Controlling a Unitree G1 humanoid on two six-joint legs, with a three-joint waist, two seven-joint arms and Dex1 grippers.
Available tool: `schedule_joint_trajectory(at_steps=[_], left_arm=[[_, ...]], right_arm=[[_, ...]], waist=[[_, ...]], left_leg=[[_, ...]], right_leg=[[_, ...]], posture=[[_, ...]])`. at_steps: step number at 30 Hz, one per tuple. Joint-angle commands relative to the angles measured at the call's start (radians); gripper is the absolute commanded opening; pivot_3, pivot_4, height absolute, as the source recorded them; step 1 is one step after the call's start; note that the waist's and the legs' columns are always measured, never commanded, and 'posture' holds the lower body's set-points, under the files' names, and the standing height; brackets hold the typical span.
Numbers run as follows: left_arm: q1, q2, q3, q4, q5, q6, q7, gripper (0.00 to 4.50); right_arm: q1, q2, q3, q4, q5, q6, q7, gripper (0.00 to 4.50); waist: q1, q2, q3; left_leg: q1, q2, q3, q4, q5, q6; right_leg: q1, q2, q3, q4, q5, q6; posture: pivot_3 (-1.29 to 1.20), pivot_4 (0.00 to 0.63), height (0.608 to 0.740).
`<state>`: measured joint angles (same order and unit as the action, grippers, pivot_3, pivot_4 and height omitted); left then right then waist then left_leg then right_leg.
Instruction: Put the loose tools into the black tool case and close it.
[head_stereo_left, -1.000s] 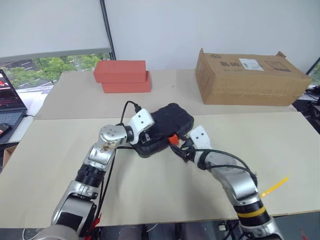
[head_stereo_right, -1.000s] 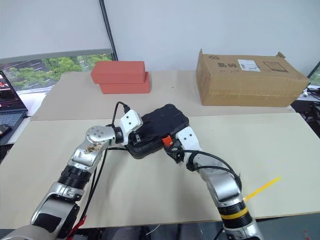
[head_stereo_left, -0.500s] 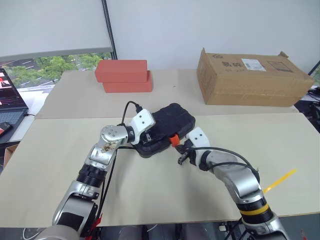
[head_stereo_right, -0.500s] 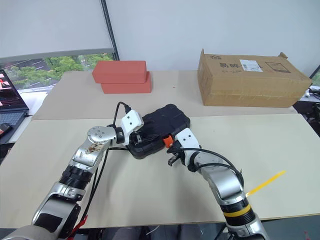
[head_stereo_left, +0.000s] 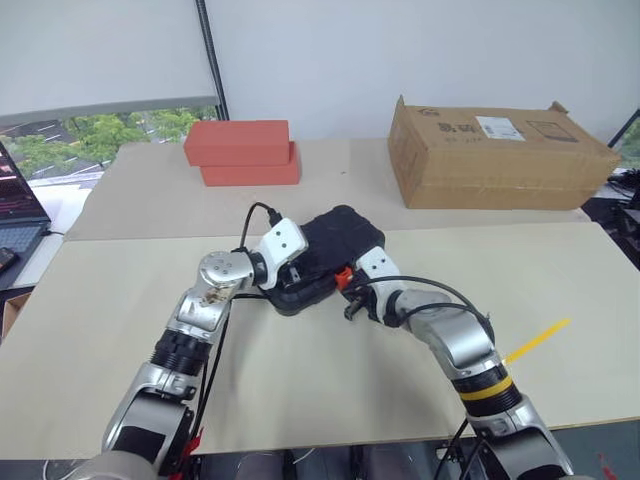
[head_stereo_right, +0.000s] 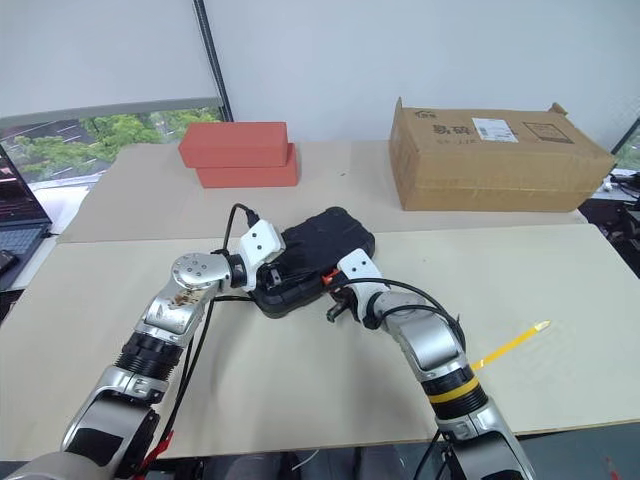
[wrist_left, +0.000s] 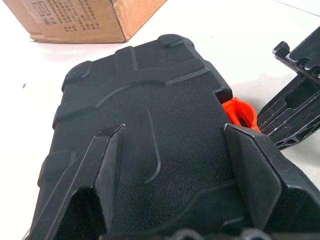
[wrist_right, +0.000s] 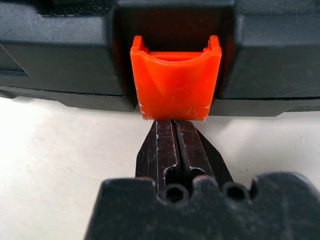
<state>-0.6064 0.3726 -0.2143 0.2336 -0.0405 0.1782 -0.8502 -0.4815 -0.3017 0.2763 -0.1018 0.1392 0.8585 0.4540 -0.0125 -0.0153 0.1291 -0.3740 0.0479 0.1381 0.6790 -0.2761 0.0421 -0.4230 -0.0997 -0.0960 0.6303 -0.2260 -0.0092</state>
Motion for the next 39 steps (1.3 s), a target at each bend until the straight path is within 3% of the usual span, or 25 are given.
schedule_joint_trajectory(at_steps=[1, 8, 12, 16, 21, 24, 26, 31, 39], left_arm=[[0.076, -0.013, -0.088, 0.045, 0.039, 0.039, -0.030, 3.40], [0.095, -0.015, -0.009, 0.009, -0.025, 0.013, -0.010, 3.40], [0.145, 0.006, 0.090, -0.083, -0.105, -0.013, -0.001, 3.40], [0.265, 0.095, 0.205, -0.244, -0.226, 0.052, -0.051, 3.40], [0.434, 0.173, 0.344, -0.395, -0.313, 0.094, -0.022, 4.50], [0.566, 0.199, 0.418, -0.474, -0.341, 0.091, -0.008, 4.50], [0.644, 0.212, 0.435, -0.508, -0.332, 0.079, -0.002, 4.50], [0.796, 0.192, 0.440, -0.545, -0.281, 0.046, 0.064, 4.50], [0.849, 0.162, 0.406, -0.542, -0.229, -0.004, 0.126, 4.50]], right_arm=[[-0.052, 0.003, -0.028, -0.043, -0.009, -0.044, -0.005, 0.06], [0.064, -0.076, -0.056, -0.112, 0.013, -0.065, 0.046, 0.06], [0.163, -0.153, -0.113, -0.119, 0.020, -0.293, 0.131, 0.06], [0.279, -0.220, -0.271, -0.071, 0.118, -0.485, 0.267, 1.14], [0.346, -0.282, -0.439, 0.036, 0.196, -0.644, 0.379, 2.85], [0.389, -0.328, -0.491, 0.120, 0.210, -0.726, 0.456, 4.03], [0.410, -0.348, -0.507, 0.158, 0.214, -0.764, 0.491, 4.44], [0.452, -0.360, -0.545, 0.220, 0.253, -0.836, 0.580, 4.44], [0.436, -0.355, -0.542, 0.260, 0.271, -0.870, 0.619, 4.44]], waist=[[0.000, 0.000, 0.000], [0.003, 0.000, 0.000], [0.002, 0.000, 0.000], [-0.009, 0.001, 0.001], [-0.002, 0.000, 0.007], [0.003, 0.000, 0.009], [0.009, 0.000, 0.010], [0.017, 0.001, 0.011], [0.024, 0.002, 0.012]], left_leg=[[0.000, 0.000, 0.000, 0.000, 0.000, 0.000], [0.000, 0.000, 0.000, -0.001, 0.000, 0.000], [-0.002, -0.001, 0.000, -0.001, -0.003, 0.001], [-0.002, -0.001, 0.001, -0.002, -0.003, 0.000], [-0.001, 0.000, 0.001, -0.003, -0.004, 0.000], [-0.001, 0.000, 0.001, -0.003, -0.004, 0.000], [-0.001, 0.000, 0.001, -0.003, -0.004, 0.000], [-0.001, 0.000, 0.001, -0.003, -0.004, 0.000], [-0.001, 0.000, 0.001, -0.003, -0.004, 0.000]], right_leg=[[0.000, 0.000, 0.000, 0.000, 0.000, 0.000], [0.000, -0.001, -0.001, 0.000, 0.000, 0.000], [-0.001, -0.002, 0.000, -0.001, 0.002, -0.003], [-0.002, -0.002, 0.001, -0.002, 0.001, -0.002], [-0.002, -0.001, 0.001, -0.003, -0.003, 0.004], [-0.002, -0.004, 0.001, -0.003, -0.003, 0.004], [-0.002, -0.007, 0.000, -0.003, -0.003, 0.004], [-0.002, -0.008, 0.001, -0.003, -0.003, 0.003], [-0.002, -0.009, 0.000, -0.003, -0.002, 0.002]], posture=[[0.00, 0.150, 0.711], [0.00, 0.150, 0.711], [0.00, 0.150, 0.711], [0.00, 0.150, 0.711], [0.00, 0.150, 0.711], [0.00, 0.150, 0.711], [0.00, 0.150, 0.711], [0.00, 0.150, 0.711], [0.00, 0.150, 0.711]])
